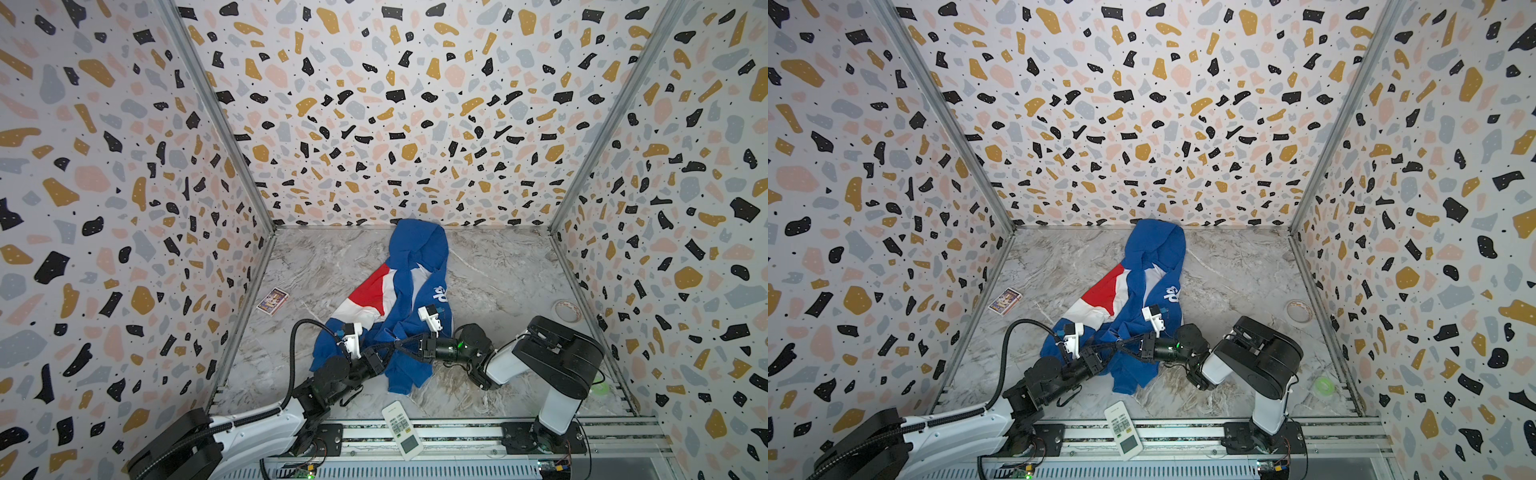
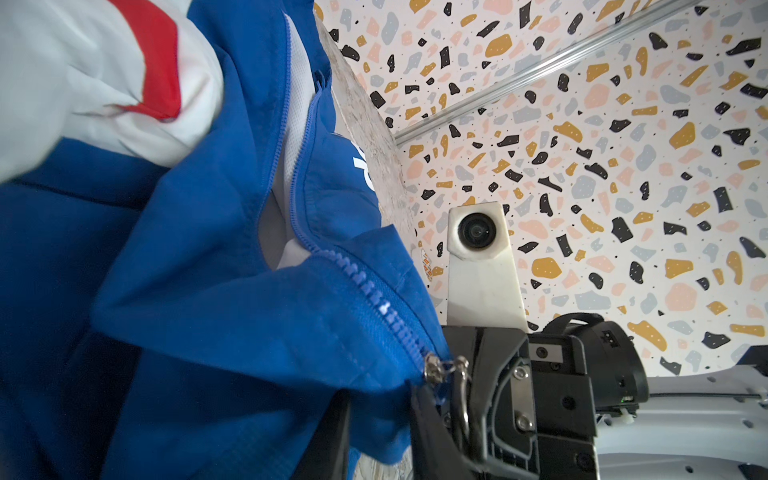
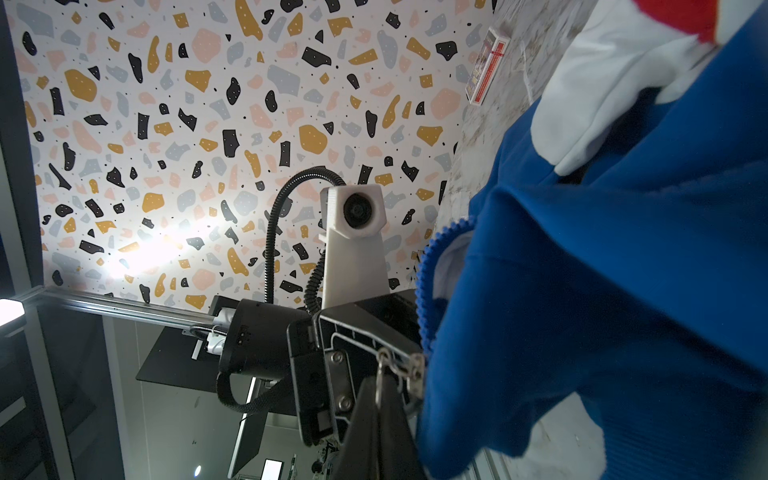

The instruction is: Zip up the jacket

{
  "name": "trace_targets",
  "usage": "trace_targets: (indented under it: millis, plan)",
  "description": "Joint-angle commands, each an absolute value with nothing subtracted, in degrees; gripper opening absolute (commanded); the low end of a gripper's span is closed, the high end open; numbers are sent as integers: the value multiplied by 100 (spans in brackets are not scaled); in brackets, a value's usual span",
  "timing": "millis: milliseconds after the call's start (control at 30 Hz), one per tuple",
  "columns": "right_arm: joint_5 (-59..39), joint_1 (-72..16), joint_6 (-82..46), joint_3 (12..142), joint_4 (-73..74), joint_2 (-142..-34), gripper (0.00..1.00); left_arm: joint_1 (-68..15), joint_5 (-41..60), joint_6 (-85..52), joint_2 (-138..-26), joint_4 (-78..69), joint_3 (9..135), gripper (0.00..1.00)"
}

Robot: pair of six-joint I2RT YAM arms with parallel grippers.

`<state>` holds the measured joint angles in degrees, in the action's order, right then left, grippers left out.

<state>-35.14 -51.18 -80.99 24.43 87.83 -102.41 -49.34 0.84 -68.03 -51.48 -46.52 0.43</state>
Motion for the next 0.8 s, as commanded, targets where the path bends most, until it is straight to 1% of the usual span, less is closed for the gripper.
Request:
trace_targets:
  millis: [0, 67, 200, 333, 433, 533, 600, 633, 667, 767]
  plan:
    - [-3542, -5124, -8095, 2432, 8923, -10205, 0, -4957, 185, -6732, -5192, -5062, -290, 34]
    - [-3555, -5121, -8095, 2431, 8922, -10209, 0, -4952, 180, -6741, -5169, -5062, -279, 38]
    - [-3561, -5124, -8101, 2435, 8921, -10214, 0, -4953, 180, -6748, -5109, -5041, -262, 43]
    - [-3577, -5121, -8117, 2464, 8947, -10238, 0, -4949, 176, -6733, -5115, -4966, -212, 43]
    - [-3591, -5124, -8121, 2494, 8947, -10232, 0, -4956, 176, -6728, -5215, -5022, -152, 39]
    - [-3596, -5119, -8123, 2507, 8947, -10232, 0, -4953, 160, -6729, -5382, -5205, -86, 30]
    - [-3596, -5117, -8130, 2489, 8941, -10232, 0, -4955, 133, -6748, -5515, -5318, -34, 10]
    - [-3601, -5121, -8130, 2487, 8934, -10238, 0, -4958, 117, -6750, -5564, -5344, -19, 3]
    - [-3604, -5119, -8131, 2490, 8917, -10239, 0, -4962, 114, -6745, -5617, -5404, 6, 0]
    - [-3681, -5103, -8077, 2516, 8700, -10175, 0, -4960, 121, -6715, -5745, -5560, 62, 0]
